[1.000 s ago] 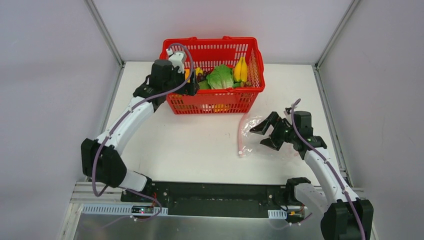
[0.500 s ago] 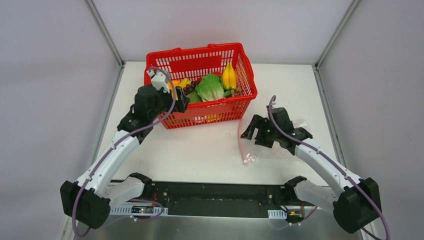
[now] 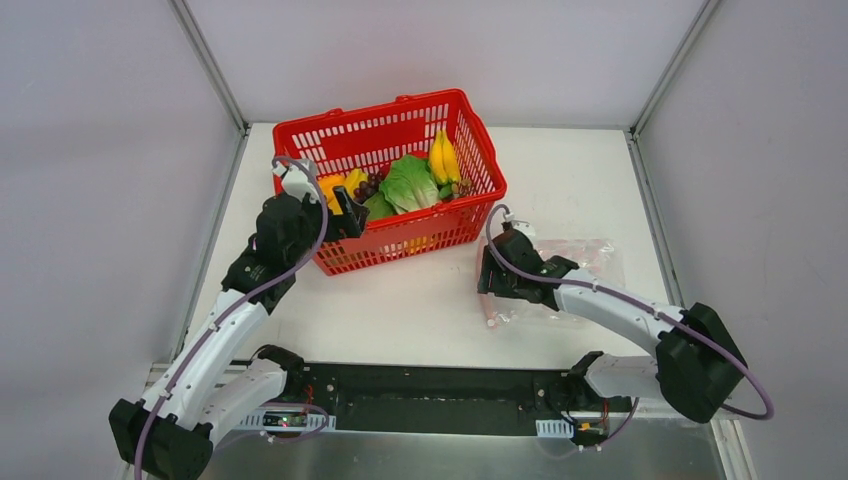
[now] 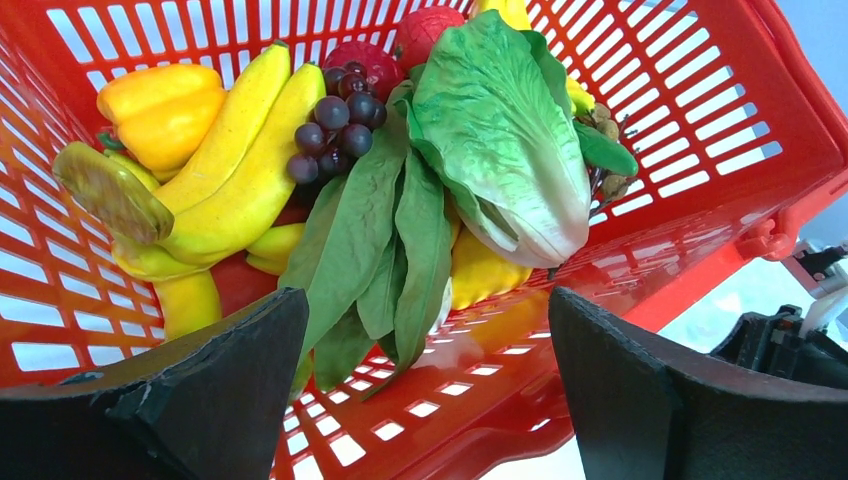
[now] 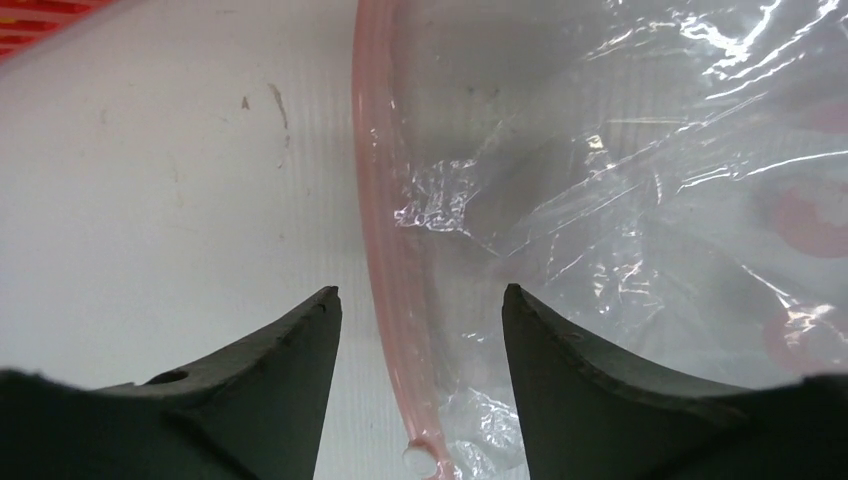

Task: Place the food in the zip-top bag and seal the zipper
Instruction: Move the bin to the center of the board, then pick up the zipper food storage bag at the center of the board.

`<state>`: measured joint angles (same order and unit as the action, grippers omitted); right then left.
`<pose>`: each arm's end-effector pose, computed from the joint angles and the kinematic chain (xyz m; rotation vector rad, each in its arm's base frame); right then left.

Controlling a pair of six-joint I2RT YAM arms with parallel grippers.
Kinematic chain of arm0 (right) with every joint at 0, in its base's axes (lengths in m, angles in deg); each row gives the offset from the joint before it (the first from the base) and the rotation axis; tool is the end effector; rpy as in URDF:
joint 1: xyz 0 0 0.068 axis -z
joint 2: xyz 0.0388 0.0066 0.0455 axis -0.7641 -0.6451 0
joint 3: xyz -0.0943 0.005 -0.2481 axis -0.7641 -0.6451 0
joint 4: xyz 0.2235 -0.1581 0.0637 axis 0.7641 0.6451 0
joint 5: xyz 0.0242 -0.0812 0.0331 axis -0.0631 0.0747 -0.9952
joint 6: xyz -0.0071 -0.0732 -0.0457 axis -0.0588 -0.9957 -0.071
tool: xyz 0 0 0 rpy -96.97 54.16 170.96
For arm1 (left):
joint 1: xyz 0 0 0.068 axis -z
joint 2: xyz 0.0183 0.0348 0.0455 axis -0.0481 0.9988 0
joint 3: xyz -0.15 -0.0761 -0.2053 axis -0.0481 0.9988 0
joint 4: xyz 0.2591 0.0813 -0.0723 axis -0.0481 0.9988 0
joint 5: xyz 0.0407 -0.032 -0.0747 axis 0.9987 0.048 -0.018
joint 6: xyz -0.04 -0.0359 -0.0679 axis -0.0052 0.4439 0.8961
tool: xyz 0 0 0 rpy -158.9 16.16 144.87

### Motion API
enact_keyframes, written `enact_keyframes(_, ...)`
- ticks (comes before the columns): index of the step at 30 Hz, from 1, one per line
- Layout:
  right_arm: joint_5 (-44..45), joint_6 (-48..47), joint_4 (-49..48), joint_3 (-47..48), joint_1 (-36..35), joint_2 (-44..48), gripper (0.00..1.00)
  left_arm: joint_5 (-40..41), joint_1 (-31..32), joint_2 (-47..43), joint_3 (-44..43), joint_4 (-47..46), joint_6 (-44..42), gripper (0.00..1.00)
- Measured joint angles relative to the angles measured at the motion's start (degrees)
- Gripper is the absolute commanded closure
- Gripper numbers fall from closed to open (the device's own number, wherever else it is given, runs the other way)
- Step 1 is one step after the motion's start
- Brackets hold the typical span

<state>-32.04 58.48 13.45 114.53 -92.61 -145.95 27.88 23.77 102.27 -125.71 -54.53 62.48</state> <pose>0.2223 0.1851 0.1565 -0.2559 2.4381 0.3011 0.2513 -0.0944 0.3113 -0.0245 1.8269 -0.5012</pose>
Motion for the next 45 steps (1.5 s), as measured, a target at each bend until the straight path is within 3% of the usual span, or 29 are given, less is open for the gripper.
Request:
enact_keyframes(7,5.77,-1.31,-1.95,0.46,-1.03,-5.20,0.46,-0.39,-0.09,-0.20,-5.62,9.29,-0.72,0.04)
enact_keyframes(14,8.28,-2.27,-3.43,1.03,-3.50,-8.26,0.39,-2.01,0.02,0.81,-13.46,17.81,-4.07,0.03)
enact_keyframes(19,10.19,-2.34,-4.24,1.62,-5.49,-8.26,0.39,-3.96,0.00,0.24,-15.45,19.19,-4.48,0.03)
enact_keyframes(26,12.50,-2.40,-6.29,1.62,-6.01,-10.01,0.49,-6.64,0.00,-3.50,-15.43,20.94,-4.35,0.01)
enact_keyframes(32,13.49,-2.91,-6.56,1.62,-6.47,-13.38,0.41,-7.50,0.00,-7.85,-14.49,21.64,-4.44,0.01)
enact_keyframes(39,13.25,-3.26,-7.10,1.62,-6.99,-13.44,0.41,-7.50,0.00,-2.49,-14.38,22.27,-4.68,0.01)
enact_keyframes(43,13.33,-3.26,-7.23,1.62,-7.02,-13.51,0.47,-7.50,0.00,0.90,-13.73,20.65,-4.09,0.01)
enact_keyframes(45,13.57,-3.26,-7.21,1.62,-7.04,-13.53,0.56,-7.50,0.00,1.51,-13.73,19.96,-3.65,0.01)
